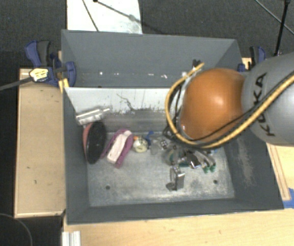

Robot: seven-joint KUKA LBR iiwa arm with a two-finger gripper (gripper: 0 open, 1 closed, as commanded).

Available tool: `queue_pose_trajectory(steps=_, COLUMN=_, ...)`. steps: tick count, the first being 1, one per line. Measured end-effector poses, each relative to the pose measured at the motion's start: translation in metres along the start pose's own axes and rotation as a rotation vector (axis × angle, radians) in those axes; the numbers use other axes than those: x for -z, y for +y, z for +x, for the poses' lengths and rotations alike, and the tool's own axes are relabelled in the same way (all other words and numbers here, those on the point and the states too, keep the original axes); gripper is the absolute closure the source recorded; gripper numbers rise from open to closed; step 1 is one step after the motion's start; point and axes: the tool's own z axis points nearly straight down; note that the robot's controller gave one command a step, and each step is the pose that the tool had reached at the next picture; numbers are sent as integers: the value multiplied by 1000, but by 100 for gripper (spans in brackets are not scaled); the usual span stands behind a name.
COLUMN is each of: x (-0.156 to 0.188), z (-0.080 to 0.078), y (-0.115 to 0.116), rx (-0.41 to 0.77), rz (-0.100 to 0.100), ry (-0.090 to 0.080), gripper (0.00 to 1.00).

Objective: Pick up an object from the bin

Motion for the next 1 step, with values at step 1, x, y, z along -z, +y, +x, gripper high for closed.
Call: queue_pose_trajectory(steps=1, x=-137, z=-48, y=93, rx=-11, rz=-6, ry=10, gripper=0)
